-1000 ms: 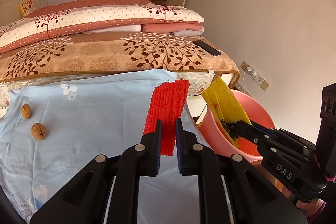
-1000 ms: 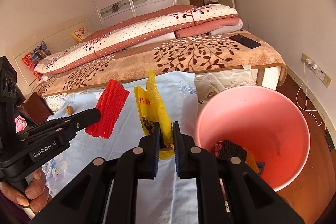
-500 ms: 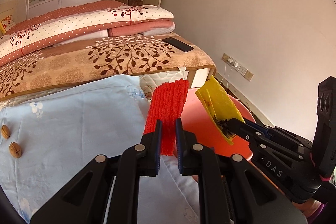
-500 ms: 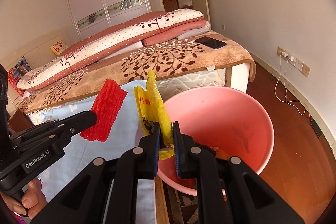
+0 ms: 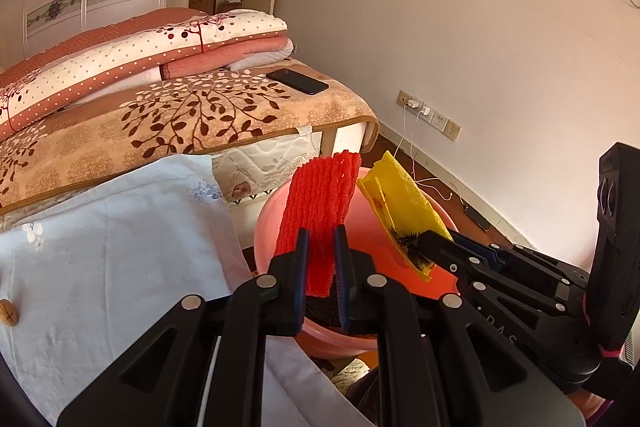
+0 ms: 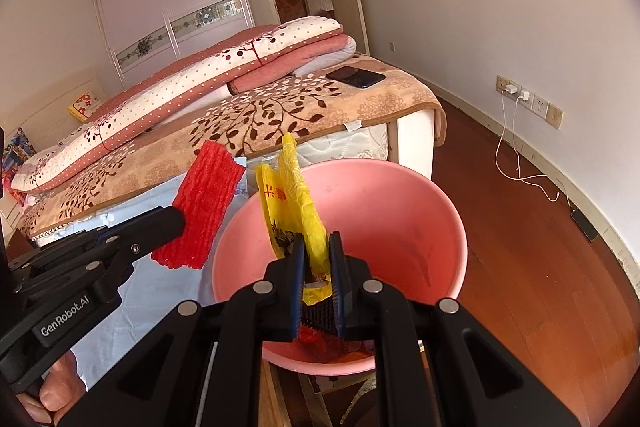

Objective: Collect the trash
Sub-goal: 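Carry the red net and yellow bag over the pink bucket, then open both tools to drop the net and bag into the bucket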

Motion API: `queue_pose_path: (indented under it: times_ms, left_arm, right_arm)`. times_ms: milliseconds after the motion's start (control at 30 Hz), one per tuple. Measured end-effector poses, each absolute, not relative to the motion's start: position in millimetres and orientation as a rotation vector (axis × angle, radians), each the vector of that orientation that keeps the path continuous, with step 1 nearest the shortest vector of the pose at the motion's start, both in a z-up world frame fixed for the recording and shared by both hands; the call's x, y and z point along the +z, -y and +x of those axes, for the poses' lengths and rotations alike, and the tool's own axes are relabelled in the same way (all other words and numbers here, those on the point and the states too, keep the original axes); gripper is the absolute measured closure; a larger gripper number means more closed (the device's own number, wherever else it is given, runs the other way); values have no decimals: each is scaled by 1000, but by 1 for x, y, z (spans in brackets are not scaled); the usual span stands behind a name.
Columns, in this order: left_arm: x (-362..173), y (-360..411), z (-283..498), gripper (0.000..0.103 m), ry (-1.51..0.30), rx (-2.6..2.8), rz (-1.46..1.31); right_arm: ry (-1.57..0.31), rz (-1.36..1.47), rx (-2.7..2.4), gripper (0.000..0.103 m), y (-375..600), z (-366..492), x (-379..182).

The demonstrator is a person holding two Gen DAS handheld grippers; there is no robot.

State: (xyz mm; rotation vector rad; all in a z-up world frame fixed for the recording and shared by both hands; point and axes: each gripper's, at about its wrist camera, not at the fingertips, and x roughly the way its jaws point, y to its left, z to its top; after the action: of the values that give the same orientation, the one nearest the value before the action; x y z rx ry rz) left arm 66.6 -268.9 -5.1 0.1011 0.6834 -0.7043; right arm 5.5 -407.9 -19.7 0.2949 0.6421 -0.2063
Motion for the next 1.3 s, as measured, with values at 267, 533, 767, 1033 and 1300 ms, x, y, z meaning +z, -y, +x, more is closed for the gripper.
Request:
queue_pose_path:
  times_ms: [267, 533, 767, 1033, 1300]
  left_arm:
    - [-16, 291, 67, 91, -696, -722, 126]
    - [-28, 302, 69, 91, -721, -723, 149]
    - [-36, 310, 72, 91, -738, -729, 158]
    - [-42, 313, 75, 91, -758, -721, 164]
    - [-47, 314, 78, 91, -782, -703, 171]
  right_arm:
    - [-657, 312, -230, 92, 420, 5, -28]
    - [-669, 328, -247, 92, 428, 3, -35]
    - [-681, 338, -256, 92, 433, 5, -41]
    - [-689, 341, -266, 92, 437, 5, -44]
    - [-695, 344, -270, 92, 440, 6, -47]
